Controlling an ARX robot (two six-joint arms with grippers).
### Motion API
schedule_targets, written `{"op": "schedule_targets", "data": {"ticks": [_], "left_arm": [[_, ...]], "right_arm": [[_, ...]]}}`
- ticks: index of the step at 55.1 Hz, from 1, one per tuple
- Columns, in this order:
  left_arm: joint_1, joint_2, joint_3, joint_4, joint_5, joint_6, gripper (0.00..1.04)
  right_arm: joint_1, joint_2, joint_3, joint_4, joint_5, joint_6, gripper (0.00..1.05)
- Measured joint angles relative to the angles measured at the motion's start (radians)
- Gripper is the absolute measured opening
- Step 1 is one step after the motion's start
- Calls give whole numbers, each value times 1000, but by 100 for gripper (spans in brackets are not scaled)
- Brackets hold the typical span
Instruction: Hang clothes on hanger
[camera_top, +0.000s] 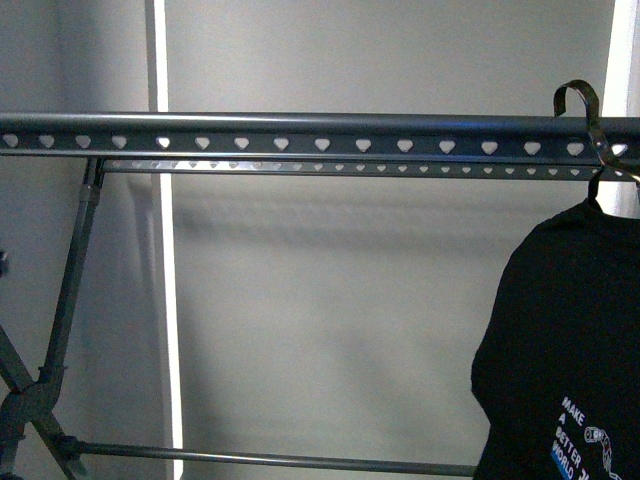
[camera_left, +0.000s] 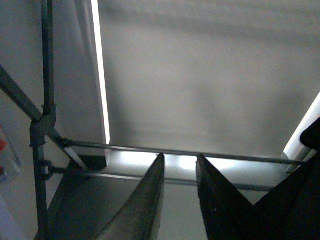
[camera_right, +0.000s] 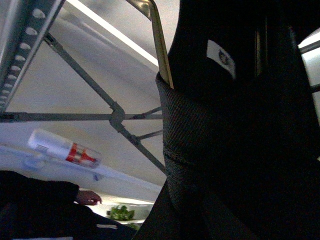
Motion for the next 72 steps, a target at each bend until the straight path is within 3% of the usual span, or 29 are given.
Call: {"op": "schedule_targets", "data": {"ticks": [7,9,30,46,72], "left_arm": [[1,-55,-113,40,0,9,4],[1,-68,-130,47,1,8,2],[1,-299,-397,89,1,19,4],[1,-498,-513,7,1,19,4],[1,-715,-587,-117,0,21,4]], "right_arm": [[48,27,52,26,22,124,3],[62,32,70,30,31,153,3],[180,159,238,37,177,344,3],[216,262,304,51,265,409,3],[233,293,282,76,343,368,3]]}}
